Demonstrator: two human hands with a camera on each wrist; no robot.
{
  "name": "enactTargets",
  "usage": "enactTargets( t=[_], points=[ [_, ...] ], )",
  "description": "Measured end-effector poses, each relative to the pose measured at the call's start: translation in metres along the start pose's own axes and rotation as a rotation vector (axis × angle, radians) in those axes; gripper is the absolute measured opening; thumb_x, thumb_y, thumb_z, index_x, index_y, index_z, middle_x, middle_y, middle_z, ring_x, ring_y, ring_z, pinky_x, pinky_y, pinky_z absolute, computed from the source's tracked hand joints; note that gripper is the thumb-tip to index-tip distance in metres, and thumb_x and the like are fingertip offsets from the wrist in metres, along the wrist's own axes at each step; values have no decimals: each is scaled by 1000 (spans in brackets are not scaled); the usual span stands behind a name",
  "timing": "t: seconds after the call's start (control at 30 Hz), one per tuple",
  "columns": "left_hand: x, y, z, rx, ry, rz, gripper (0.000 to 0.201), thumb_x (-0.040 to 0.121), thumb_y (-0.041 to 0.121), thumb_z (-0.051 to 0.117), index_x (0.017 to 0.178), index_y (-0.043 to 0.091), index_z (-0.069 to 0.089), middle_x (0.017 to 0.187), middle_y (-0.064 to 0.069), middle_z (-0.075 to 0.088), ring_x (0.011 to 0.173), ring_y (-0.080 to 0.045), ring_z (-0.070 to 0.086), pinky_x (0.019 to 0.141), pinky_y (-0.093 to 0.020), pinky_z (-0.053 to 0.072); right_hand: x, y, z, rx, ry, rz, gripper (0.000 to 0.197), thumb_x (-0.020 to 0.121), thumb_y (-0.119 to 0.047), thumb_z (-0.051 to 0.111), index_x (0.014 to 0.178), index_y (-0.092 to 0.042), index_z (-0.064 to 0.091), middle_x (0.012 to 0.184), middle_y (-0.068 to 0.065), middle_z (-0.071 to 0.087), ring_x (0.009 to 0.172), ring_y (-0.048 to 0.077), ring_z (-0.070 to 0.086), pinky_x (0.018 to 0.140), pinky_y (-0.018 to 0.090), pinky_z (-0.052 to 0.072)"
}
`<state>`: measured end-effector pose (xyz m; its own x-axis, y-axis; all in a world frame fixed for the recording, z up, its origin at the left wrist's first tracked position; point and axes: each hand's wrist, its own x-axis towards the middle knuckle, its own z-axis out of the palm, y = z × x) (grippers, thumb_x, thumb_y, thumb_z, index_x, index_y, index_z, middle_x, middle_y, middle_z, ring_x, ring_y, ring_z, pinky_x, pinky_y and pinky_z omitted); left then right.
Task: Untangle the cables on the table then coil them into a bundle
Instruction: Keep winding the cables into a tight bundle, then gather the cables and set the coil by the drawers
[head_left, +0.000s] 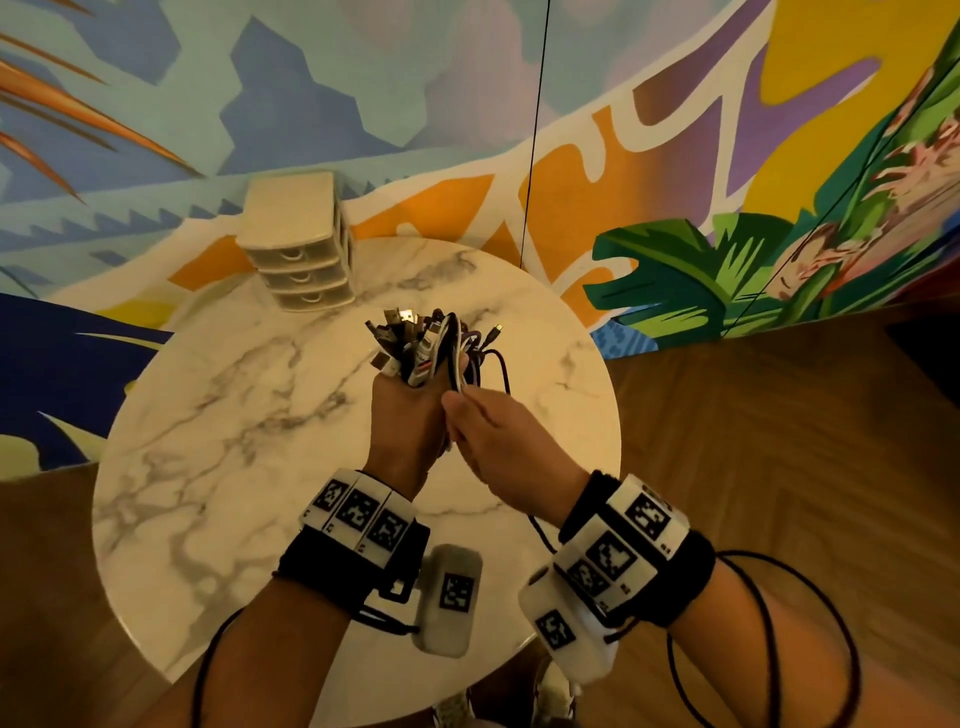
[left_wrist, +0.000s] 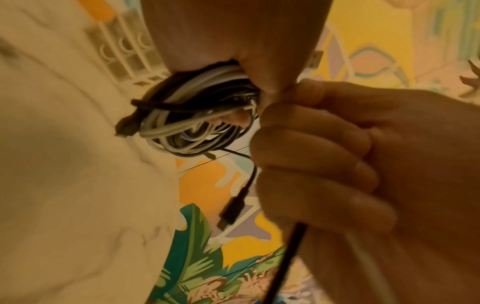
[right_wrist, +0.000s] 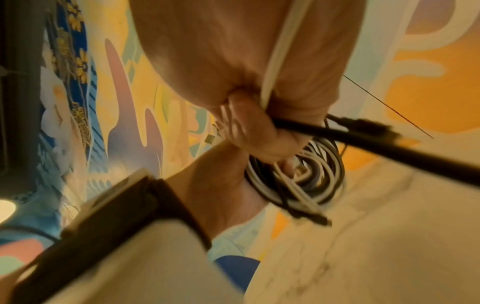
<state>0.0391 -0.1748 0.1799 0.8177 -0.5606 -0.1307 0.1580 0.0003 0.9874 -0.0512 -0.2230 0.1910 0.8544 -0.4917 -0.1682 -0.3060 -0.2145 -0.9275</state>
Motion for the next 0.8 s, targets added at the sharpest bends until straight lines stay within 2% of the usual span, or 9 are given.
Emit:
enactTargets(
  t=[0.07, 0.17, 0.3, 0.4, 0.47, 0.6, 0.67, 0.73, 0.8],
  points=[
    [1, -3, -1, -91, 13, -18, 11, 90, 12, 62, 79, 12, 65, 59, 2, 64, 55, -15, 59, 52, -26, 49, -4, 9, 9, 104, -12, 3, 40, 102, -30, 34, 64, -20, 40, 47, -9, 40, 43, 6, 33, 53, 28, 28],
    [2, 0, 0, -176, 22, -153, 11, 88, 11, 63, 77, 10, 65, 58, 0, 64, 55, -16, 65, 55, -28, 53, -10, 18, 19, 240, -37, 4, 39, 102, -29, 35, 64, -22, 39, 48, -10, 37, 44, 8, 28, 50, 27, 25],
    [2, 5, 3, -249, 13, -227, 16, 88, 11, 59, 73, 10, 65, 51, -5, 58, 48, -19, 56, 53, -28, 50, -13, 20, 23, 319, -27, -42, 33, 96, -33, 37, 64, -23, 39, 52, -10, 34, 48, 10, 26, 51, 29, 22],
    [4, 1, -1, -343, -43, -290, 18, 87, 19, 52, 73, 10, 58, 53, -5, 51, 53, -21, 52, 59, -30, 48, -16, 14, 20, 172, 0, -92, 34, 98, -29, 36, 65, -22, 39, 55, -9, 36, 51, 10, 28, 54, 31, 25],
    [4, 0, -4, -385, -99, -320, 21, 87, 25, 50, 74, 9, 54, 55, -4, 47, 57, -20, 51, 63, -31, 47, -18, 8, 17, -49, -12, -128, 33, 101, -23, 35, 68, -19, 39, 60, -6, 38, 55, 13, 34, 57, 34, 29],
    [0, 6, -7, -434, -181, -244, 34, 93, 35, 43, 79, 8, 57, 66, -6, 49, 51, -16, 46, 59, -28, 43, -19, -2, 17, -443, -44, -114, 25, 101, -27, 33, 80, -17, 39, 63, -5, 36, 63, 25, 41, 59, 34, 29],
    [2, 8, -8, -397, -211, -212, 39, 87, 48, 51, 87, 11, 62, 71, -4, 54, 51, -14, 43, 56, -28, 38, -19, -3, 17, -541, -38, -99, 23, 101, -29, 31, 85, -16, 41, 65, -2, 37, 64, 28, 44, 58, 34, 32],
    [5, 6, -8, -284, -203, -185, 28, 83, 37, 65, 88, 10, 62, 72, -4, 54, 51, -14, 42, 55, -29, 36, -19, -1, 16, -628, -40, -112, 23, 101, -30, 30, 93, -14, 45, 64, -1, 35, 63, 28, 44, 52, 34, 30],
    [5, 7, -8, -206, -166, -150, 5, 84, 8, 62, 85, 5, 58, 68, -7, 49, 48, -14, 41, 58, -31, 36, -17, 5, 16, -664, -58, -121, 25, 101, -31, 31, 98, -12, 49, 66, 0, 41, 63, 28, 46, 49, 34, 28]
  ],
)
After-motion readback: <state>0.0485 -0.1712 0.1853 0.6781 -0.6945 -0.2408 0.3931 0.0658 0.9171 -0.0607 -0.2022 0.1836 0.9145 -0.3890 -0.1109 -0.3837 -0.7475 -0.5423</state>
